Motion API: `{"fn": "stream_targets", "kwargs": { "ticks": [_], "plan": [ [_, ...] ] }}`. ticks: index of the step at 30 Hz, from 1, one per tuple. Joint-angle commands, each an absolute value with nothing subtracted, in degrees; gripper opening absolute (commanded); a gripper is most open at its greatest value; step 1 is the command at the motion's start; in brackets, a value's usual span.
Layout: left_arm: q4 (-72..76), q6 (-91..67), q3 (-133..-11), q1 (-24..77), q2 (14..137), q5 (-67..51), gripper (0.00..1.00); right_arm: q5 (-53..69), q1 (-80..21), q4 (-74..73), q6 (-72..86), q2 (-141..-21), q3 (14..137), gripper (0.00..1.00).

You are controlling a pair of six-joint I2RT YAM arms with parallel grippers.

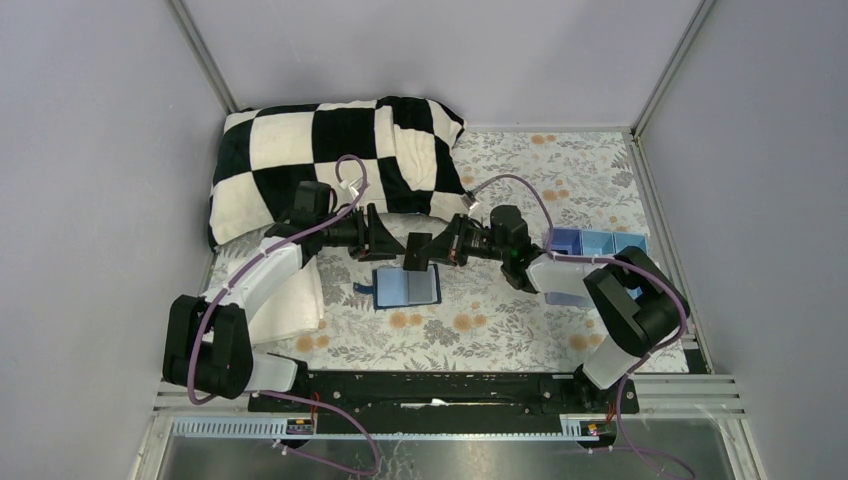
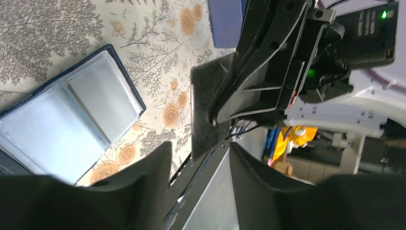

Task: Take the credit cards out of the card holder
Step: Place the credit card in the storage box.

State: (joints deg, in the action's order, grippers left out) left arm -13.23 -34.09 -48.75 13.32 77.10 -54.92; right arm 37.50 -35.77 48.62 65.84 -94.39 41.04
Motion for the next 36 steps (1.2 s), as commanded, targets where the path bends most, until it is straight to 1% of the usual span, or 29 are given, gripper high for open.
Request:
{"fn": "stream_targets", "kwargs": {
  "ticks": [1, 2, 3, 7, 9, 12, 15, 20, 23, 25, 36],
  "plan": [
    [-20.6, -27.8, -52.6, 13.0, 78.4, -48.5, 0.64, 32.2, -32.4, 37.3, 60.4, -90.1, 41.1, 0.00],
    [-21.7, -27.2, -52.9, 12.8, 78.7, -47.2, 0.69, 30.0, -31.6, 30.0, 57.4, -88.8, 42.3, 0.00],
    [-22.0, -26.9, -52.8, 12.6, 78.8, -46.8, 0.71, 27.0, -30.6, 19.2, 53.5, -87.5, 44.1, 0.00],
    [-21.4, -27.6, -52.3, 12.0, 79.2, -44.8, 0.73, 11.0, -27.9, -9.8, 38.8, -83.1, 53.7, 0.00],
    [-21.4, -27.6, -52.5, 12.0, 78.7, -42.8, 0.73, 1.7, -27.4, -19.3, 33.9, -80.6, 57.5, 0.00],
    [-20.9, -28.0, -52.8, 12.0, 77.4, -41.1, 0.73, -18.1, -27.3, -33.0, 29.9, -78.1, 63.4, 0.00],
    [-19.4, -29.2, -52.4, 12.0, 77.1, -41.7, 0.73, -32.8, -26.9, -42.2, 28.3, -77.6, 67.0, 0.00],
    [-17.7, -30.0, -51.6, 12.0, 78.1, -42.9, 0.72, -45.5, -25.4, -49.0, 29.5, -79.7, 67.7, 0.00],
    [-17.7, -29.9, -51.5, 12.0, 78.1, -43.2, 0.72, -48.6, -24.9, -51.6, 30.1, -82.9, 67.9, 0.00],
    [-17.7, -29.9, -51.1, 12.1, 77.8, -43.2, 0.72, -48.6, -24.8, -51.6, 30.1, -84.2, 67.2, 0.00],
    [-17.7, -29.6, -49.9, 12.2, 77.4, -43.8, 0.72, -44.2, -22.8, -42.0, 26.2, -89.4, 60.4, 0.04]
  ]
}}
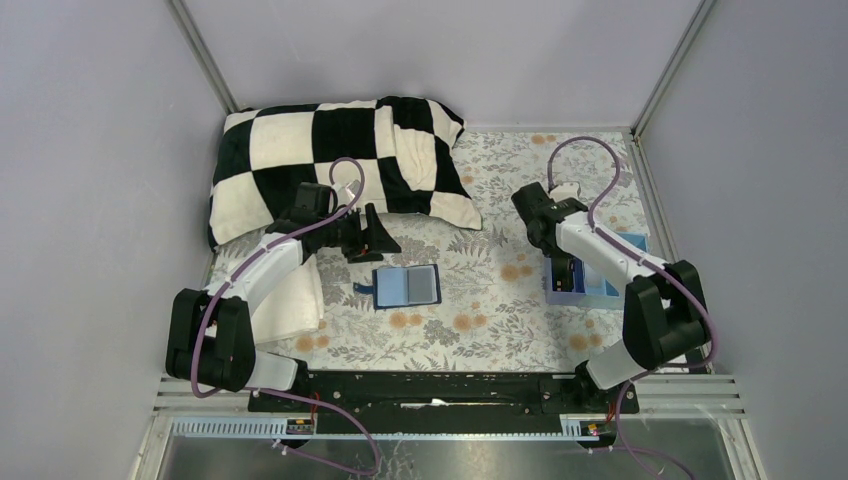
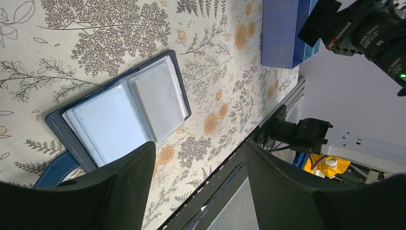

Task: Take the credit cards out of the card holder
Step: Place the credit card in the storage box.

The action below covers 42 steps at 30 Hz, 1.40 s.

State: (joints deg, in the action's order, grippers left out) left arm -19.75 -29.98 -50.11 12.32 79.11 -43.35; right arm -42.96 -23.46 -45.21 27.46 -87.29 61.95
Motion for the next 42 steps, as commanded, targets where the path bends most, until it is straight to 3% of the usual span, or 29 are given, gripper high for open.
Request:
{"fn": "stream_targets", "kwargs": {
  "ticks": [1, 3, 6, 9, 19, 26, 33, 42],
  "plan": [
    [-17.9, -29.5, -49.9, 12.2, 77.4, -43.5, 0.73, -43.8, -22.7, -41.6, 26.0, -90.0, 60.1, 0.06],
    [-18.1, -29.3, -49.8, 12.2, 77.3, -43.4, 0.73, -42.8, -22.7, -40.5, 25.6, -90.8, 59.4, 0.14],
    [-19.0, -28.5, -50.0, 12.4, 77.3, -43.3, 0.73, -41.6, -22.8, -40.0, 25.2, -90.9, 59.3, 0.40],
    [-20.3, -27.9, -50.3, 12.6, 77.2, -42.5, 0.73, -40.8, -22.8, -41.2, 24.9, -89.4, 60.6, 0.52],
    [-20.0, -28.7, -49.7, 15.0, 78.8, -40.4, 0.72, -18.8, -25.2, -37.2, 28.7, -78.7, 66.8, 0.53],
    [-15.5, -32.6, -47.3, 16.5, 80.5, -40.9, 0.71, 12.8, -31.8, -8.3, 42.8, -80.9, 54.8, 0.53],
    [-13.2, -35.6, -44.4, 16.5, 84.6, -38.5, 0.69, 19.7, -38.3, 5.6, 49.2, -92.2, 53.0, 0.53],
    [-13.4, -34.7, -43.3, 16.5, 88.5, -35.3, 0.69, 22.5, -38.9, 11.7, 52.0, -99.5, 50.9, 0.52]
  ]
}}
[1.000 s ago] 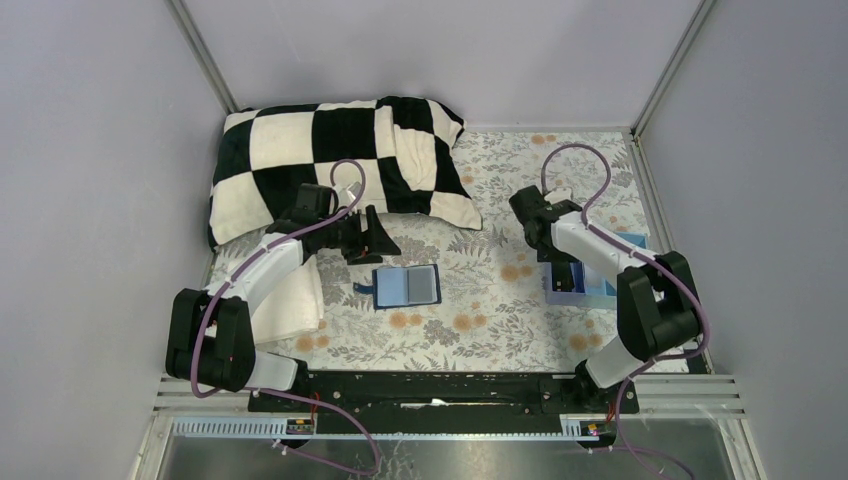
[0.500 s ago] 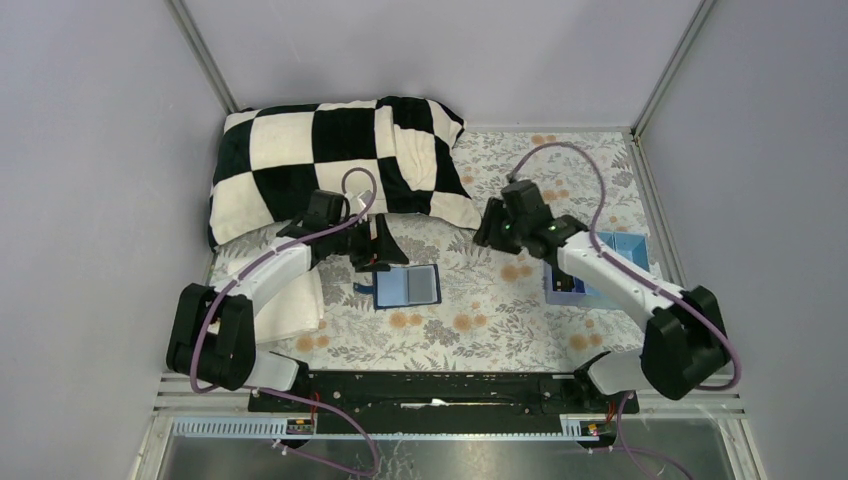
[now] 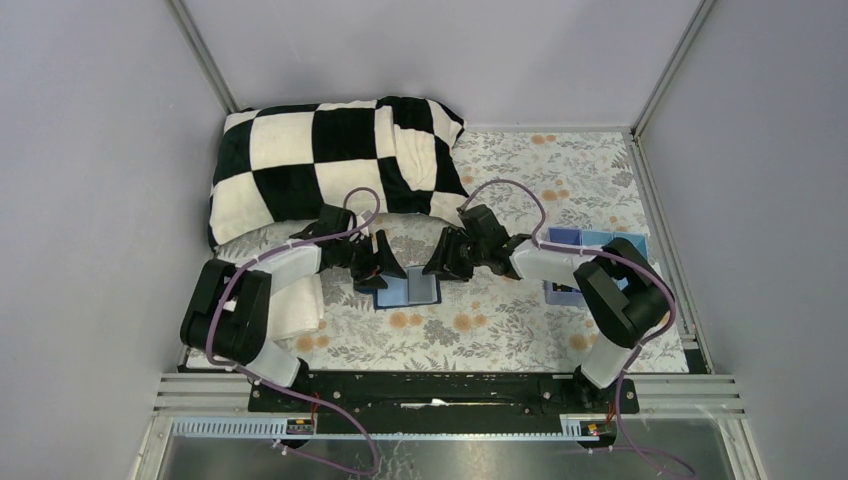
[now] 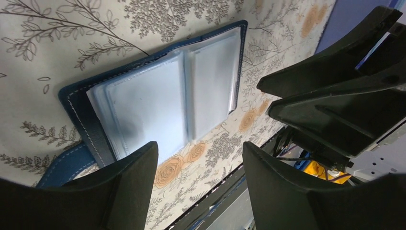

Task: Take the credit cards out of the card holder
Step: Place the credit card in the storage box, then remove the credit card from the card holder.

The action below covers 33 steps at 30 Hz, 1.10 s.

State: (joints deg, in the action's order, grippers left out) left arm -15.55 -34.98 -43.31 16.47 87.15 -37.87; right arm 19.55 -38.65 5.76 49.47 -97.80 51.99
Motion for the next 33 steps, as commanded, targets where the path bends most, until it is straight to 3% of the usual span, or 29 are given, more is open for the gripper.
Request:
{"fn": "stream_targets", "kwargs": {
  "ticks": [1, 23, 33],
  "plan": [
    [-13.5, -34.7, -43.2, 16.5, 88.9, -35.1, 0.69, 22.7, -38.9, 12.0, 52.1, -99.9, 50.7, 0.52],
    [-13.2, -34.3, -43.2, 16.5, 91.6, -35.9, 0.68, 25.0, -39.8, 15.8, 52.8, -105.3, 50.1, 0.50],
    [-12.9, -34.3, -43.2, 16.6, 91.8, -36.4, 0.68, 29.9, -39.9, 24.3, 56.1, -105.2, 48.6, 0.50]
  ]
}}
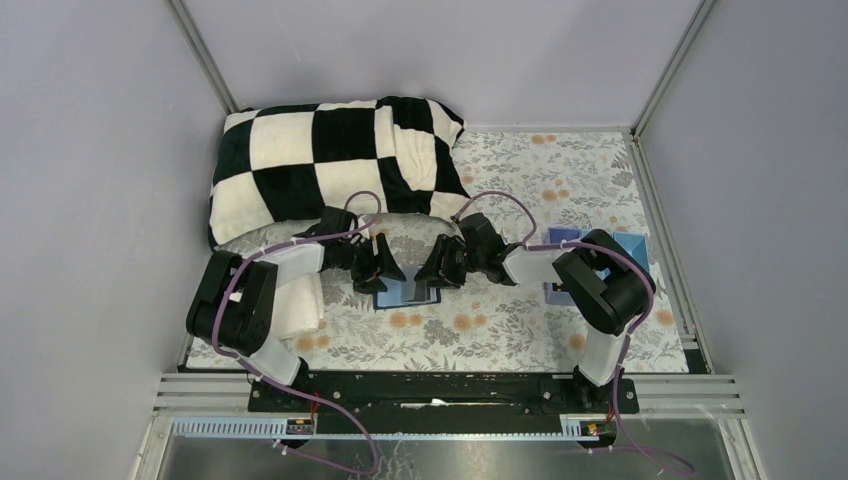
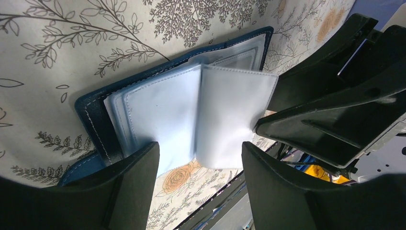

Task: Take the credit cards out of the card holder
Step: Remove the credit card from the card holder.

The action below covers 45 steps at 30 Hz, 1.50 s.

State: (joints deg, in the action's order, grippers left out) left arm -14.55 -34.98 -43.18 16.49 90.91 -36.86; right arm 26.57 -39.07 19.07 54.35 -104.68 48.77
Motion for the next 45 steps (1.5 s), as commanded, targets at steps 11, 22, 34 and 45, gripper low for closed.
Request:
{"fn": "stream_targets", "kwargs": {
  "ticks": [11, 22, 34, 45],
  "plan": [
    [-13.6, -34.5, -43.7, 16.6, 90.0, -36.7, 0.68, 29.9, -39.9, 25.1, 56.4, -105.0, 48.3, 0.49],
    [-13.7, -38.0, -48.2, 16.7, 78.2, -36.7, 0.71, 29.7, -39.9, 25.0, 56.3, -105.5, 48.3, 0.47],
    [-7.8, -42.3, -44.7, 17.5, 82.3, -39.1, 0.67, 28.4, -39.9, 23.7, 56.1, -105.2, 47.8, 0.45],
    [-0.2, -46.3, -37.6, 17.5, 87.3, -36.5, 0.49, 23.4, -39.9, 14.2, 52.2, -104.2, 49.8, 0.40]
  ]
}}
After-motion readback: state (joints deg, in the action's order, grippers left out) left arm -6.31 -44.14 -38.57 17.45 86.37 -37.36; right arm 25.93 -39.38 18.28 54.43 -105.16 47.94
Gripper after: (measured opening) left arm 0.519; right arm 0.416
